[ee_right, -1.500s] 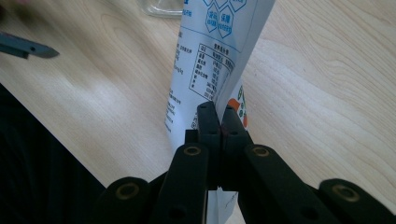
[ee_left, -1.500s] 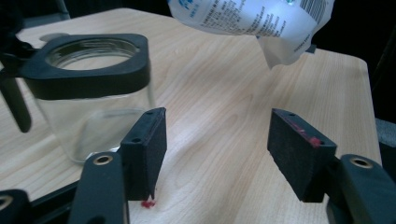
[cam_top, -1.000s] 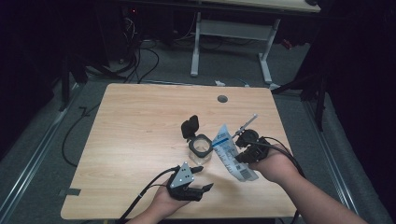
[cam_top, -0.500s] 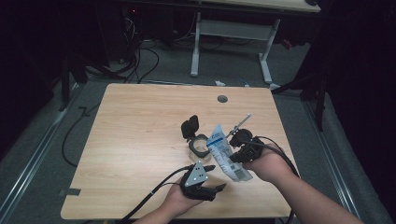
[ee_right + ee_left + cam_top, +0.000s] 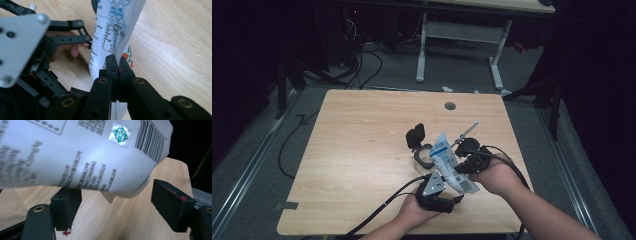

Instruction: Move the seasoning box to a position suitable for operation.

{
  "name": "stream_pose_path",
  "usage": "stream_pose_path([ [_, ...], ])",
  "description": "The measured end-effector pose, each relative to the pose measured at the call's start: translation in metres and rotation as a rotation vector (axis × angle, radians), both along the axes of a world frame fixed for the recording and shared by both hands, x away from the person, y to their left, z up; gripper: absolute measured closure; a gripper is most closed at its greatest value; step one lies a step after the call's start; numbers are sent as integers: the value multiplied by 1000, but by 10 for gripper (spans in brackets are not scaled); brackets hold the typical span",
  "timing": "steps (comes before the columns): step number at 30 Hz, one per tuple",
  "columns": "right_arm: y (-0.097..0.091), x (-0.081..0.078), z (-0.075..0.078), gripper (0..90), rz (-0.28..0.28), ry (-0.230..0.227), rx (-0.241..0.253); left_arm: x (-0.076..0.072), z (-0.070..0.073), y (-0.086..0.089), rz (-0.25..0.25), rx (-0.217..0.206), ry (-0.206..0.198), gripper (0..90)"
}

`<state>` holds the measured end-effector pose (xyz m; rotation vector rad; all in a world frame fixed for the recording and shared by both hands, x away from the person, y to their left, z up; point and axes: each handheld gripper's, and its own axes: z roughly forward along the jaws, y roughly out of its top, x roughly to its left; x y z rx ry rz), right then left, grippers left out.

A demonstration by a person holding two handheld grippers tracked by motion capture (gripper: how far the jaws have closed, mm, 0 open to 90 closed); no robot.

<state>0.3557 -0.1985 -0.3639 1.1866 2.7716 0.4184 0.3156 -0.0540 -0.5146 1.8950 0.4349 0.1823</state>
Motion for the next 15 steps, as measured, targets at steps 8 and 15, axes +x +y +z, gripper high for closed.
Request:
stream_pose_path([
  [8, 8, 1, 0, 900, 26, -4, 2, -2, -1, 0, 8, 25, -15, 316],
  [15, 12, 3, 1, 900, 32, -5, 4, -5, 0, 7, 20, 10, -51, 456],
])
